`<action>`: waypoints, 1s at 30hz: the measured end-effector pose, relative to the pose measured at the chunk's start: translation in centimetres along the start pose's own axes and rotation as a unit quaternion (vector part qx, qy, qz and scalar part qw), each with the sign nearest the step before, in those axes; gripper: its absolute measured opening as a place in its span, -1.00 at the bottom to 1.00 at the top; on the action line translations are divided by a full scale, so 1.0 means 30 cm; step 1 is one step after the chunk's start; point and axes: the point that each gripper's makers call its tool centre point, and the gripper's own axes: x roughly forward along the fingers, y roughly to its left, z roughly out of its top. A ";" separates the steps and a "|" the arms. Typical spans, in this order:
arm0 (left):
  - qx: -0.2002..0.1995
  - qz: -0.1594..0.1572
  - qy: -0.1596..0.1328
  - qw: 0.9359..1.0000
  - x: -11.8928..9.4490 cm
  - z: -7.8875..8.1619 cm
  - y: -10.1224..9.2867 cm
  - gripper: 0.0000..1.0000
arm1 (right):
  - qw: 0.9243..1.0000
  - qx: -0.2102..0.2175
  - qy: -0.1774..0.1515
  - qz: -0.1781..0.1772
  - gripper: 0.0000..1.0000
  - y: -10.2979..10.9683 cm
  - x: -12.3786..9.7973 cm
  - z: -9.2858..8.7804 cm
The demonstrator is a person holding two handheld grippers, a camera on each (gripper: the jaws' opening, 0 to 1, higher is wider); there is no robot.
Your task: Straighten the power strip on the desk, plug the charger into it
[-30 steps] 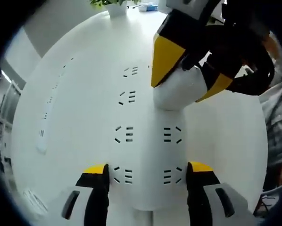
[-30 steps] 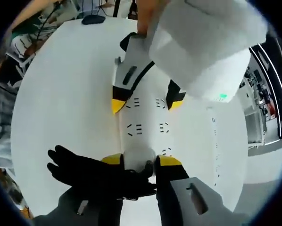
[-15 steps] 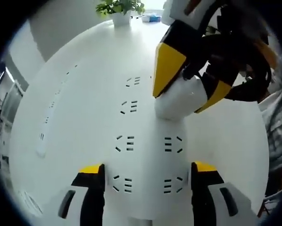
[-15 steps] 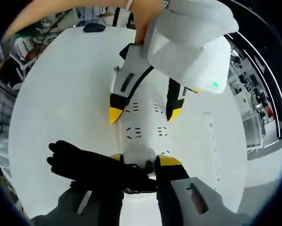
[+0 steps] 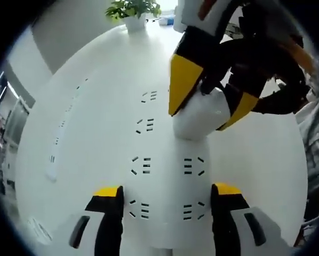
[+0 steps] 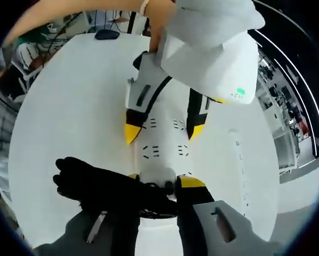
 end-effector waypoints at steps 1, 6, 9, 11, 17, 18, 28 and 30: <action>0.002 0.004 -0.005 1.000 -0.003 0.001 0.004 0.35 | 1.000 0.000 -0.001 -0.001 -0.54 0.000 0.000 0.000; -0.005 0.005 -0.045 0.999 -0.018 0.026 -0.016 0.83 | 1.000 0.004 -0.017 -0.004 -0.54 -0.001 -0.001 0.001; -0.002 0.010 -0.066 0.998 -0.037 0.039 -0.022 0.99 | 1.000 0.005 -0.023 -0.006 -0.54 -0.001 -0.001 0.003; 0.006 0.028 -0.076 0.997 -0.057 0.037 -0.002 0.99 | 1.000 0.005 -0.026 -0.008 -0.53 -0.002 0.000 0.003; 0.008 0.073 -0.124 0.990 -0.107 0.062 0.010 0.99 | 0.999 0.005 -0.036 -0.015 -0.53 -0.003 -0.001 0.003; 0.007 0.081 -0.128 0.988 -0.116 0.062 0.010 0.99 | 0.999 0.006 -0.038 -0.017 -0.53 -0.004 -0.001 0.003; -0.033 0.186 -0.256 0.948 -0.235 0.126 0.069 0.99 | 0.998 0.009 -0.053 -0.034 -0.51 -0.012 0.005 0.005; -0.039 0.206 -0.270 0.940 -0.258 0.127 0.050 0.99 | 0.998 0.008 -0.051 -0.034 -0.51 -0.013 0.005 0.005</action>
